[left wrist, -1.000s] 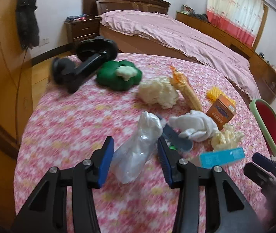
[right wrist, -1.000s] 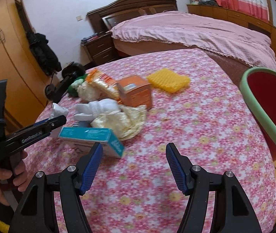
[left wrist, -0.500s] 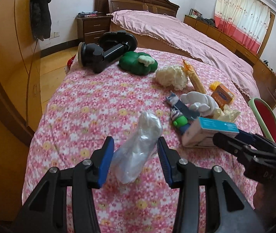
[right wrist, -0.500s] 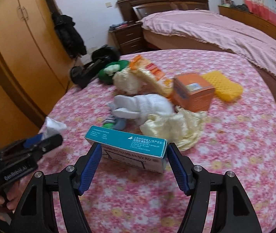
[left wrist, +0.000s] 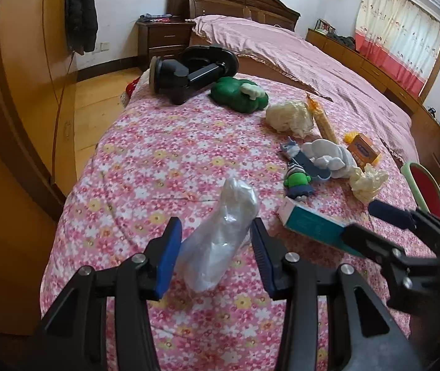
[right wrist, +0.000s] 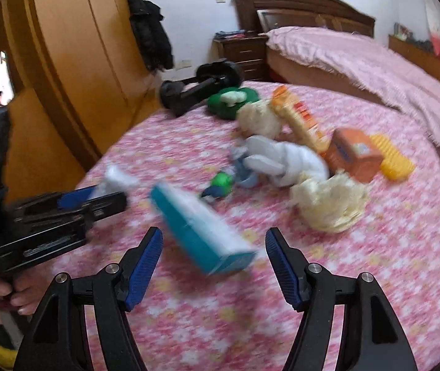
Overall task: Collect trash
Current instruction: 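Grasp the white medicine box with right tool while left tool holds plastic bag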
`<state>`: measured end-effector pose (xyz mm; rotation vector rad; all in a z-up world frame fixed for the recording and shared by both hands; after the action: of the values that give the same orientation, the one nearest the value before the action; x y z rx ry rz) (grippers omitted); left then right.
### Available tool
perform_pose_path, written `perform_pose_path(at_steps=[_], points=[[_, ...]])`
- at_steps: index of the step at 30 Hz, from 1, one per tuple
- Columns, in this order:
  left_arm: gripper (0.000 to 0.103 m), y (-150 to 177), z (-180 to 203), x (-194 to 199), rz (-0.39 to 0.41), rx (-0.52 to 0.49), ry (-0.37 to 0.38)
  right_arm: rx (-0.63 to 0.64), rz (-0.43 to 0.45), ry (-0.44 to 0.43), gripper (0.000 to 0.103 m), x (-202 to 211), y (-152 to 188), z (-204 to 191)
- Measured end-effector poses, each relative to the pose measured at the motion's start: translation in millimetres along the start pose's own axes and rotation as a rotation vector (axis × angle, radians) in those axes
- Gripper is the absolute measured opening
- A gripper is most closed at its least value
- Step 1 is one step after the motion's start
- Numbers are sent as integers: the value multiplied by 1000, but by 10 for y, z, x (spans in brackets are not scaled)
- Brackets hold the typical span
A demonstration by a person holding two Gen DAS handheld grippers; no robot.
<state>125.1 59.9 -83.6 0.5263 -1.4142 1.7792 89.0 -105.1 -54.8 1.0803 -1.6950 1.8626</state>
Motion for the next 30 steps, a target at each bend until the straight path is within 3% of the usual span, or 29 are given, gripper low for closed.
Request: perform_pose_path(at_steps=[3,7,10,16,19,30], points=[[46,20,-18,39,5,5,-4,55,-25,0,70,-76,-26,-18],[46,31,-34,73,10,11,-6,143,-91,-66,70,-200,87,-222],[46,38,-33,86,9,7,-14,132,-118,-74,70,-296,128,-259],[46,45,-32,85,9,7,-15,118,-108,-72,70,-351,121,-260],[46,48,-33,85,6,5,-19,122,-117,-60,63,-343,194,-278],[46,21,100,78,3,-12,-19,49,-42,-49,62,-86,189,-156]])
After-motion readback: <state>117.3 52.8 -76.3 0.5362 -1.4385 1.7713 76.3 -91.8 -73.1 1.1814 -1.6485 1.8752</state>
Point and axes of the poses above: each gripper's, at about its wrist camera, not at the fingertips, and x roughly against the way its jaws point, z to its right, y to its underside, the point moved 6 cm from there along -x, roughly the way its jaws point, and after that the axes turned 8 degrees about y, right-handed, at the moved point
